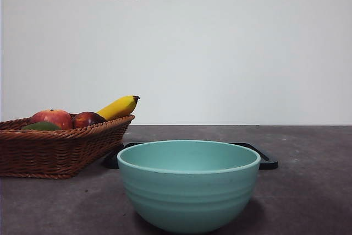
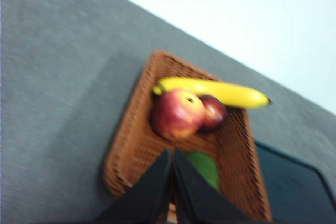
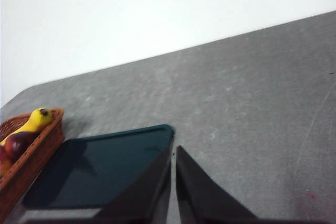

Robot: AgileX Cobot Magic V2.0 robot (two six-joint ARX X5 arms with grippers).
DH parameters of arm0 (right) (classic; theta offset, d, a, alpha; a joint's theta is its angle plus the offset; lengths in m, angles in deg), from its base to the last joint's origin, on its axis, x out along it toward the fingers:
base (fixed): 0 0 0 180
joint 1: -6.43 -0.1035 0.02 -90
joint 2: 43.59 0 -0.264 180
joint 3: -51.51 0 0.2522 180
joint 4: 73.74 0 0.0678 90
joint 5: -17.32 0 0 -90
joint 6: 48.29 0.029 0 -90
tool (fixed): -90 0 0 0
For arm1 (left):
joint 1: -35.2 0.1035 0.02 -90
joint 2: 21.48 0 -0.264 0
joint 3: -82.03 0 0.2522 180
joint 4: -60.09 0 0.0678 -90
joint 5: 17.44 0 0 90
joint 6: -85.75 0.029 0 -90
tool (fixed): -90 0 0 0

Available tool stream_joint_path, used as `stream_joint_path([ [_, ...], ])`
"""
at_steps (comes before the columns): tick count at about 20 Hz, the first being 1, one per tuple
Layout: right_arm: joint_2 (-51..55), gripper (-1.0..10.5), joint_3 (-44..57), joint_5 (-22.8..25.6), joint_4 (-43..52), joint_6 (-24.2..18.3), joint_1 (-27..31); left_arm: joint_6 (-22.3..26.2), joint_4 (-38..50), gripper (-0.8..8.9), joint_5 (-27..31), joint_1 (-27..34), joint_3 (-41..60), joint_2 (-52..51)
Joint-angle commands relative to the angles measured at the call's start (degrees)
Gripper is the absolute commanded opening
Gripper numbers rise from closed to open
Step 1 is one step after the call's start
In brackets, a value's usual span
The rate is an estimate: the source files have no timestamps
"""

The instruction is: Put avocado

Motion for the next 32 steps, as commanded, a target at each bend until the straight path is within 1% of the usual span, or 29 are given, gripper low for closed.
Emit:
stream_joint_path([
  [1, -4.3, 0.1, -6.4, -2.3, -4.7, -4.2, 0.0, 4.3, -3.0, 0.09, -3.7, 0.1, -5.9, 3.8],
  [4, -9.9, 0.1, -12.7, -6.3, -11.2, -7.6, -0.4, 7.9, -7.5, 0.09, -7.4, 0.1, -11.3, 8.6],
  [7, -15.4, 0.1, -18.4, -9.7, -17.1, -10.2, -1.4, 11.6, -11.6, 0.09, -11.8, 0.1, -16.3, 13.3],
  [10, -20.5, 0.1, -23.9, -11.7, -23.2, -12.2, -3.1, 14.7, -16.6, 0.09, -16.6, 0.0, -20.8, 17.5],
  [14, -26.5, 0.1, -30.2, -13.6, -31.2, -15.5, -6.5, 18.9, -23.3, 0.09, -20.8, -0.7, -25.7, 22.2],
  [15, -27.7, 0.1, -31.5, -13.7, -32.8, -16.0, -7.5, 19.7, -24.6, 0.09, -21.4, -1.0, -26.6, 23.1],
  [18, -32.1, 0.1, -36.2, -13.7, -38.9, -18.7, -13.2, 22.5, -30.3, 0.09, -24.5, -3.3, -30.2, 25.9],
  [20, -33.9, 0.1, -38.1, -13.7, -41.0, -19.9, -16.7, 23.8, -33.3, 0.09, -25.5, -4.9, -31.9, 26.6],
  [24, -35.9, 0.1, -38.5, -13.6, -41.7, -20.7, -22.3, 24.2, -35.8, 0.09, -26.0, -7.0, -32.8, 26.8],
  [27, -36.5, 0.1, -38.5, -13.6, -41.2, -21.0, -23.8, 24.6, -36.2, 0.09, -26.0, -7.3, -32.8, 26.8],
  [28, -36.5, 0.1, -38.5, -13.6, -41.0, -21.0, -23.8, 24.6, -36.2, 0.27, -25.9, -7.3, -32.8, 26.8],
  [30, -36.5, 0.2, -38.5, -13.6, -40.9, -21.0, -23.8, 24.6, -36.0, 1.17, -25.9, -7.3, -32.8, 26.8],
  [31, -36.5, 0.5, -38.5, -13.6, -40.9, -20.9, -23.8, 24.6, -36.0, 1.67, -25.9, -7.3, -32.8, 26.8],
  [32, -36.5, 1.0, -38.5, -13.6, -40.9, -20.9, -23.8, 24.6, -36.0, 2.33, -25.9, -7.3, -32.8, 26.8],
])
